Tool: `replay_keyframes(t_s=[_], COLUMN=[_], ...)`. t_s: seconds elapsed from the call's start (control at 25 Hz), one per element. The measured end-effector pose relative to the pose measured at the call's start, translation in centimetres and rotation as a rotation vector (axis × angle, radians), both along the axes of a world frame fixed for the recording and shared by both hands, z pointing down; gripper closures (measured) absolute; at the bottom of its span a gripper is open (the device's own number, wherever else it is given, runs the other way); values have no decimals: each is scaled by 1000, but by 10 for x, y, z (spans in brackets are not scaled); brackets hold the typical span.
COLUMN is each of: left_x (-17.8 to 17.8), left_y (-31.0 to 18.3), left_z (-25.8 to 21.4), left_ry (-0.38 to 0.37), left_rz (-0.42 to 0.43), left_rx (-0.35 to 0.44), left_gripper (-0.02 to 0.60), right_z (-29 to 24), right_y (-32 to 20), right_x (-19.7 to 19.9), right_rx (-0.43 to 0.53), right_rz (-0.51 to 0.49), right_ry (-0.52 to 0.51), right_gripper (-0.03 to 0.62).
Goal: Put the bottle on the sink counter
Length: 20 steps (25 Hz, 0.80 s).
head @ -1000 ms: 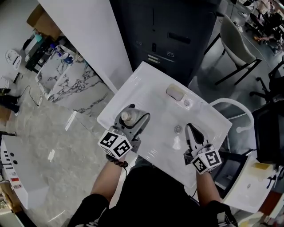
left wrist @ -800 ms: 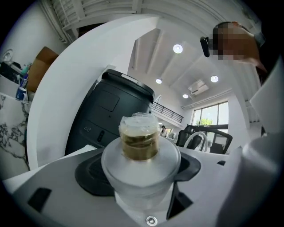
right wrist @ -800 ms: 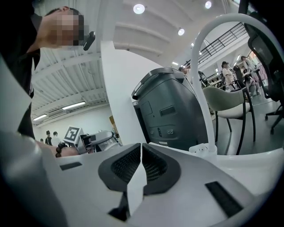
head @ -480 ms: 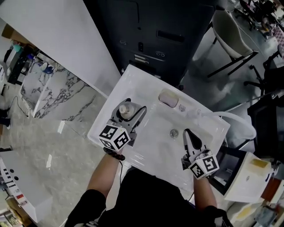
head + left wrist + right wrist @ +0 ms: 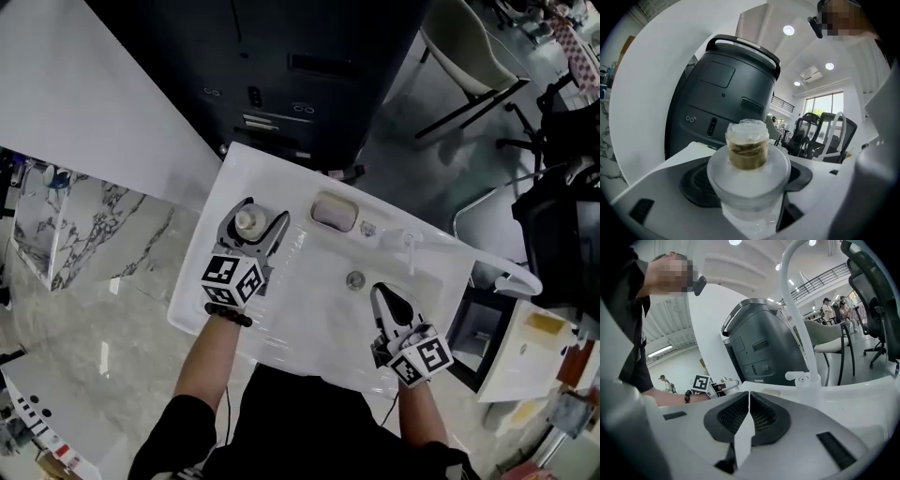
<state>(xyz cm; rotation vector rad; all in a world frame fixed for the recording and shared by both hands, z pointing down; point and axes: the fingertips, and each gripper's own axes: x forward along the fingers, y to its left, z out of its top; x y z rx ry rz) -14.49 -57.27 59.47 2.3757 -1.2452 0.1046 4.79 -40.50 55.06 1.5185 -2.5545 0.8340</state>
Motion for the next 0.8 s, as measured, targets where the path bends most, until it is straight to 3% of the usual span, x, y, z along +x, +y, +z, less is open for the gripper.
replay_keyframes(t_s=[0.2,0.44,0.8], left_x=[4,11,25], left_y=[-19,-41,-57], left_z=[22,41,57], left_ry=[-25,-125,-212], left_rz=[18,22,37], left_rx=[-21,-13,0], left_gripper=[230,230,230], right_z=[12,20,30], right_y=[-2,-1,3], right_x=[-1,-9,-14], right_rx=[-34,-47,-89], right_rz=[57,84,113], right_ry=[13,10,-28], right_gripper=[562,562,562])
